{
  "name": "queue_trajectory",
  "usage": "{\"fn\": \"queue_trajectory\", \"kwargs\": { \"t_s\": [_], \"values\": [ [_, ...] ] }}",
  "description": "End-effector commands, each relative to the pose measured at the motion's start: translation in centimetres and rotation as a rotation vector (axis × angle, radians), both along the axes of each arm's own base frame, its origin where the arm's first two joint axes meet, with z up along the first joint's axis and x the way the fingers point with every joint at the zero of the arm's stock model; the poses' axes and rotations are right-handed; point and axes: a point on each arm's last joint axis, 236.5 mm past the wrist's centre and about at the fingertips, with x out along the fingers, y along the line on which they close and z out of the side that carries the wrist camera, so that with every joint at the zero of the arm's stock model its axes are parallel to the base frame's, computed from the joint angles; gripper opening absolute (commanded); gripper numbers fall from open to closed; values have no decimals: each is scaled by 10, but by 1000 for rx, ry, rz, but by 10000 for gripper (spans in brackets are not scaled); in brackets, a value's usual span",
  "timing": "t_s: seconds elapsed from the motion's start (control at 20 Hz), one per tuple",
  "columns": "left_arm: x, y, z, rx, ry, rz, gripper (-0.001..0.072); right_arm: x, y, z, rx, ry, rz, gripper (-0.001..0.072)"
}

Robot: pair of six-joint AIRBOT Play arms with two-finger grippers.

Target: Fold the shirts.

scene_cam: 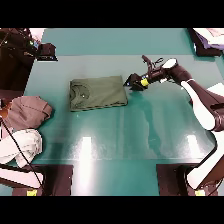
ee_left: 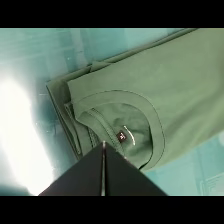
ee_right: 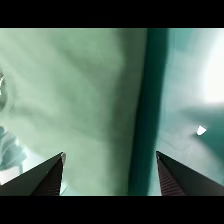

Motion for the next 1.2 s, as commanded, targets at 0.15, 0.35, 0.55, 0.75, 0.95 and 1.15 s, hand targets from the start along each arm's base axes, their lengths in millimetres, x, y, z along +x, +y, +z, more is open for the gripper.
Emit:
{"fn": "queue_trajectory", "kwargs": {
  "t_s": [0.15,0.35,0.55,0.75,0.95,1.15],
  "values": [
    [-1,-1,-1,-2,3,-6,23,-6,59,-24,88,57,52,598],
    [-4,-1,-3,0,17,-11,23,-6,103,-16,145,-7,117,305],
    [-6,-1,-3,1,25,-14,23,-2,118,11,155,-172,216,16],
    [-9,-1,-5,3,39,-19,24,12,58,65,91,-268,216,11],
    [-10,-2,-5,-1,42,-22,24,20,-84,99,-132,-284,9,11],
    [-11,-10,-2,-32,41,-34,24,-3,-231,126,-306,-286,-269,11]
  ]
}}
